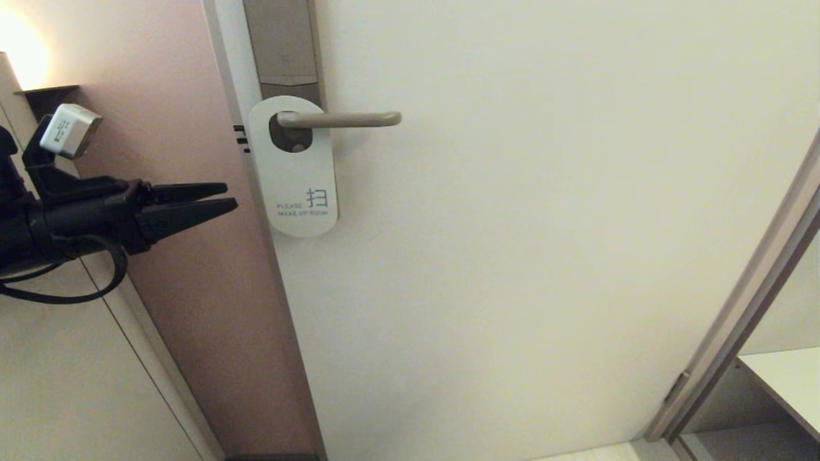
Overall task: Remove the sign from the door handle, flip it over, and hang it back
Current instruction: Take down the sign
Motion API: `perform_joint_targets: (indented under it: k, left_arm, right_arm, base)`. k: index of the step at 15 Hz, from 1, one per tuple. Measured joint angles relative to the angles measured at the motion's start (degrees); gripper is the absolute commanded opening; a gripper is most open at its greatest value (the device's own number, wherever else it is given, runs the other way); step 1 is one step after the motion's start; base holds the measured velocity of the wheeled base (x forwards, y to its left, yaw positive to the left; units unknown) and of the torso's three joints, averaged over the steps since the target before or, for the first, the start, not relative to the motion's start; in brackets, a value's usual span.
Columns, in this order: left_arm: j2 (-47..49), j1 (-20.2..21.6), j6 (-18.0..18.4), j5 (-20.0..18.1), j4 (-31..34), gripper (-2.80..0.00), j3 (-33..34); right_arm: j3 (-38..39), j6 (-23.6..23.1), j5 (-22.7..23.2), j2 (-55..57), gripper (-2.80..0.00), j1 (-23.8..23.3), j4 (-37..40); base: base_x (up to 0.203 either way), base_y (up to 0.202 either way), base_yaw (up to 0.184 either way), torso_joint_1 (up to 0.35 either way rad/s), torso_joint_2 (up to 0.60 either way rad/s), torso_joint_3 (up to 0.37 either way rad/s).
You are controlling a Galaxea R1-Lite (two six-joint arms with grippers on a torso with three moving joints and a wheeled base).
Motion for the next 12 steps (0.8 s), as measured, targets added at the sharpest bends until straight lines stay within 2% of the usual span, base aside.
perform_joint_targets:
  k: [4, 12]
  left_arm:
    - [0.1, -1.9, -2.9, -0.6, -0.1, 0.0, -1.1]
    - [0.9, -4.3, -4.6, -2.3, 0.0, 0.0, -1.5]
  right_arm:
    - [0.0, 0.0, 0.0, 0.0, -2.8, 0.0, 0.0]
    - [0.0, 0.0, 0.0, 0.0, -2.8, 0.0, 0.0]
  base:
    - [0.0, 0.0, 0.0, 0.0, 0.0, 0.0]
    - [0.0, 0.0, 0.0, 0.0, 0.0, 0.0]
